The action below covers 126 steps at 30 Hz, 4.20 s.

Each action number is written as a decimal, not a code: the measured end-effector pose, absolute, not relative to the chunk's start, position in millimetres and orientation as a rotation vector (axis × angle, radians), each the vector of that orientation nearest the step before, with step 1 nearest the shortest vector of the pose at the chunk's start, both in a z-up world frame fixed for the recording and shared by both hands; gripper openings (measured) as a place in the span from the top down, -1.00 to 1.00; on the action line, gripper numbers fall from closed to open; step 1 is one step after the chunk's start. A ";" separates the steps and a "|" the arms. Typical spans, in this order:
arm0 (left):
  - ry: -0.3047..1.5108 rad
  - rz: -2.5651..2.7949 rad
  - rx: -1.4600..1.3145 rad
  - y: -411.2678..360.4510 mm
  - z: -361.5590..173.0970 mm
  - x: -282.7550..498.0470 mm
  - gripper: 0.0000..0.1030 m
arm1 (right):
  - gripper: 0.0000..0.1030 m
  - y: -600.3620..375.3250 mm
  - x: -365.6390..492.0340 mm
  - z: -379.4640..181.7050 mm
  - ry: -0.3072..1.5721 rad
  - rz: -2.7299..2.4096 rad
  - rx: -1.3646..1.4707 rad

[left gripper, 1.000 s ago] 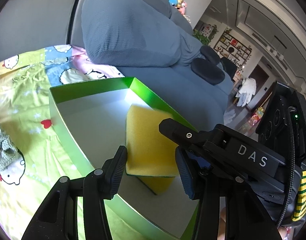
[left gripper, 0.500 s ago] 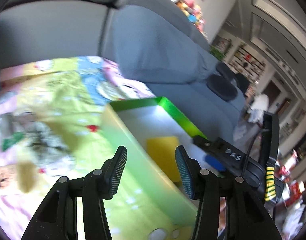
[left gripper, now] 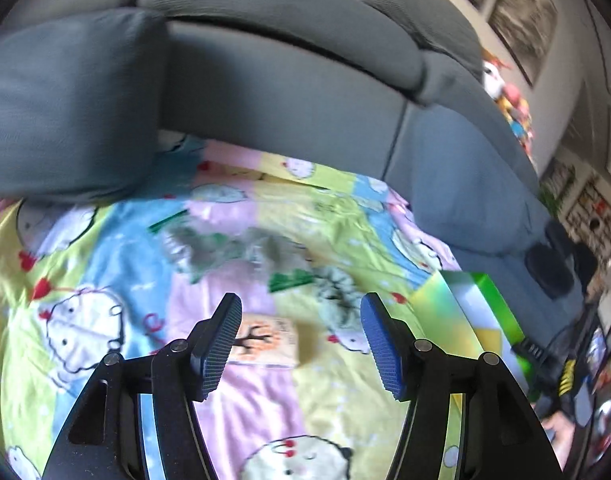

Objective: Organize objects
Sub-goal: 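Move the right tool back over the sheet toward the white tissue pack, then close the right tool on the white tissue pack and lift it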

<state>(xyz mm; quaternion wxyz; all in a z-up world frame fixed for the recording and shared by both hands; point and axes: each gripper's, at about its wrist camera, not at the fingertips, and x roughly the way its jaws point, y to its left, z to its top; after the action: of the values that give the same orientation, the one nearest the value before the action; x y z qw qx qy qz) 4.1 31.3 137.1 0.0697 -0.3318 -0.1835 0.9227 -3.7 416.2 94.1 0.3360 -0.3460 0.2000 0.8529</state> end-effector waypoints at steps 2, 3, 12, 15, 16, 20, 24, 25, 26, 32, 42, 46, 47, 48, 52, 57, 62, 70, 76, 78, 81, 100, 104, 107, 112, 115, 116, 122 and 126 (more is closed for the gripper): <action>-0.605 2.777 -1.003 16.7 131.9 6.5 -0.20 | -0.59 412.1 -8.9 88.9 0.464 2.205 -0.970; -0.629 2.776 -1.016 10.2 128.4 6.3 -0.20 | -0.58 409.4 -10.2 87.6 0.434 2.196 -0.992; -0.717 2.744 -1.064 -3.0 116.0 2.2 -0.20 | -0.59 377.5 -19.3 79.4 0.197 2.208 -1.022; -0.726 2.729 -1.072 -4.5 113.4 0.4 -0.20 | -0.59 363.3 -18.2 85.4 0.082 2.231 -0.977; -0.729 2.727 -1.076 -4.8 112.6 -0.1 -0.20 | -0.59 361.0 -17.8 86.0 0.063 2.230 -0.975; -0.738 2.701 -1.080 -6.6 109.6 -1.6 -0.20 | -0.56 356.7 -16.6 90.3 0.051 2.229 -0.987; -0.750 2.693 -1.070 -7.6 109.6 -1.5 -0.20 | -0.56 347.4 -16.5 89.9 0.056 2.255 -1.006; -0.753 2.689 -1.069 -7.9 109.3 -1.6 -0.20 | -0.56 344.0 -15.5 90.3 0.050 2.260 -1.008; -0.753 2.687 -1.070 -8.1 109.2 -1.8 -0.20 | -0.56 340.4 -16.0 89.9 0.046 2.268 -1.011; -0.754 2.683 -1.083 -9.1 107.6 -3.0 -0.20 | -0.56 315.4 -23.0 89.1 0.012 2.345 -1.050; -0.780 2.671 -1.125 -13.8 100.0 -6.8 -0.20 | -0.57 282.8 -28.7 87.4 -0.024 2.479 -1.081; -0.782 2.660 -1.120 -14.2 100.5 -5.4 -0.20 | -0.57 273.2 -29.7 87.0 -0.013 2.525 -1.102; -0.779 2.661 -1.123 -14.5 100.3 -5.4 -0.20 | -0.57 271.1 -28.5 88.3 -0.021 2.529 -1.091; -0.778 2.661 -1.128 -15.5 99.5 -5.7 -0.20 | -0.58 270.4 -28.4 88.5 -0.019 2.530 -1.084; -0.811 2.649 -1.160 -22.7 93.5 -7.7 -0.20 | -0.60 267.1 -20.3 103.7 -0.004 2.549 -1.035; -0.855 2.630 -1.194 -32.2 87.6 -8.6 -0.20 | -0.76 248.8 -10.6 142.0 0.058 2.715 -0.919; -0.869 2.632 -1.281 -38.7 78.3 -11.5 -0.24 | -0.91 205.4 -25.0 164.9 0.419 3.037 -1.115; -0.915 2.637 -1.382 -54.2 60.1 -14.1 -0.37 | -0.86 121.8 -89.3 113.8 0.632 3.119 -1.583; -0.979 2.580 -1.424 -55.6 48.1 -16.0 -0.37 | -0.64 121.0 -101.8 69.3 0.795 2.972 -1.835; -0.991 2.562 -1.420 -55.0 46.9 -15.4 -0.37 | -0.63 122.8 -104.9 63.8 0.782 2.945 -1.847; -1.036 2.533 -1.412 -54.8 44.3 -16.2 -0.37 | -0.63 120.6 -106.4 60.2 0.741 2.929 -1.886; -0.993 2.439 -1.355 -19.9 39.8 -33.0 -0.37 | -0.32 148.7 -119.4 50.2 0.653 2.844 -1.895; -0.939 2.409 -1.363 -8.6 33.1 -38.2 -0.19 | -0.19 152.2 -124.6 38.1 0.760 2.810 -1.969; -0.848 2.456 -1.368 -1.8 31.0 -40.0 0.03 | 0.01 151.9 -129.7 25.0 0.797 2.763 -2.031; -0.771 2.489 -1.363 3.3 33.2 -38.2 0.12 | 0.14 146.7 -130.1 22.2 0.715 2.792 -2.031; -0.766 2.503 -1.332 4.5 44.7 -31.1 0.17 | 0.16 146.5 -126.3 26.3 0.677 2.798 -2.015; -0.744 2.520 -1.311 6.5 49.8 -29.0 0.17 | 0.17 147.0 -123.0 31.4 0.671 2.822 -1.994; -0.660 2.571 -1.129 20.1 89.1 -7.7 0.17 | 0.17 163.0 -102.0 73.2 0.690 2.994 -1.794; -0.577 2.583 -0.999 42.5 115.2 4.2 0.17 | 0.17 186.1 -82.3 101.4 0.710 3.079 -1.610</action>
<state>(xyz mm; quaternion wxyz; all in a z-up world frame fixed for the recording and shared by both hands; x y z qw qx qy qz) 4.2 42.5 115.2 0.1559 -0.3488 -0.2016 0.9019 -82.3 186.1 101.4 -0.2007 -0.4447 0.1961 0.8506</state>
